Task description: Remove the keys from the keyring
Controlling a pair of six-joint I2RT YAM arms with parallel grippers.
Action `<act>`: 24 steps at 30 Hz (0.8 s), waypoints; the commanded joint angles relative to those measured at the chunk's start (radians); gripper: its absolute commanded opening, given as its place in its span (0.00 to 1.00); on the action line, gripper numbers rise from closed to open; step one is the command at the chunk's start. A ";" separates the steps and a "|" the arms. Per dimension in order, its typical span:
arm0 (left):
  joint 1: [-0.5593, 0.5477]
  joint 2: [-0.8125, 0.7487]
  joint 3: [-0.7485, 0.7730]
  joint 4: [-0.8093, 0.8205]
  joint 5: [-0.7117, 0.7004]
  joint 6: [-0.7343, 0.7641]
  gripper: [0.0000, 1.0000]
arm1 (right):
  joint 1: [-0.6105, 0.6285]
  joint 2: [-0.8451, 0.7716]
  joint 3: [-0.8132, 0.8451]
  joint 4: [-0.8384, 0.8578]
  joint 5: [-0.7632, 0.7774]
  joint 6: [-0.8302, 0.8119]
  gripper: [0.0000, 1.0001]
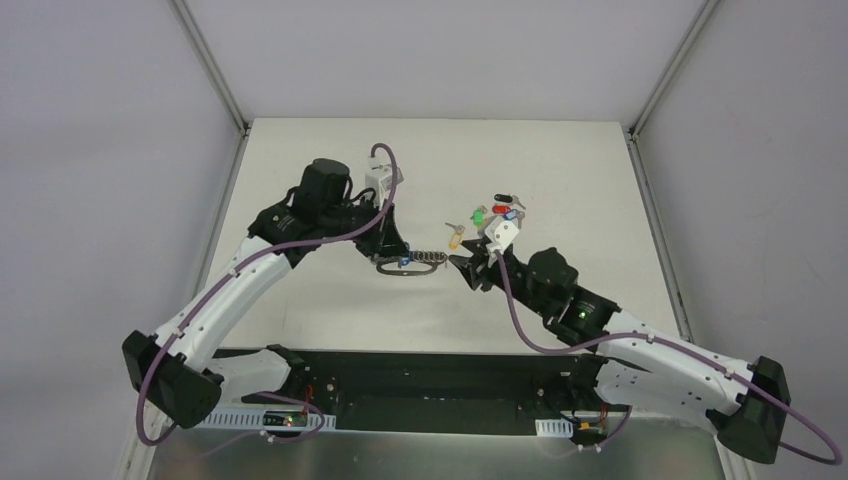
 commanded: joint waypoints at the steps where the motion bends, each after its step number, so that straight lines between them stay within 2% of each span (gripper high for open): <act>1: 0.000 0.088 0.083 -0.098 0.131 -0.128 0.00 | -0.003 -0.092 -0.085 0.216 -0.146 0.021 0.42; 8: 0.067 0.269 0.151 -0.111 0.394 -0.395 0.00 | -0.004 -0.112 -0.137 0.268 -0.330 0.014 0.35; 13: 0.070 0.294 0.191 -0.111 0.400 -0.439 0.00 | -0.004 -0.117 -0.184 0.329 -0.365 0.000 0.34; 18: 0.070 0.280 0.216 -0.119 0.476 -0.330 0.00 | -0.004 -0.134 -0.191 0.317 -0.305 -0.044 0.35; 20: 0.070 0.276 0.233 -0.183 0.472 -0.263 0.00 | -0.008 -0.139 -0.177 0.292 -0.294 -0.064 0.35; 22: 0.066 0.298 0.294 -0.321 0.415 -0.163 0.00 | -0.016 -0.134 -0.151 0.256 -0.281 -0.077 0.35; 24: 0.047 0.347 0.409 -0.505 0.265 -0.050 0.00 | -0.029 -0.125 -0.131 0.242 -0.274 -0.084 0.35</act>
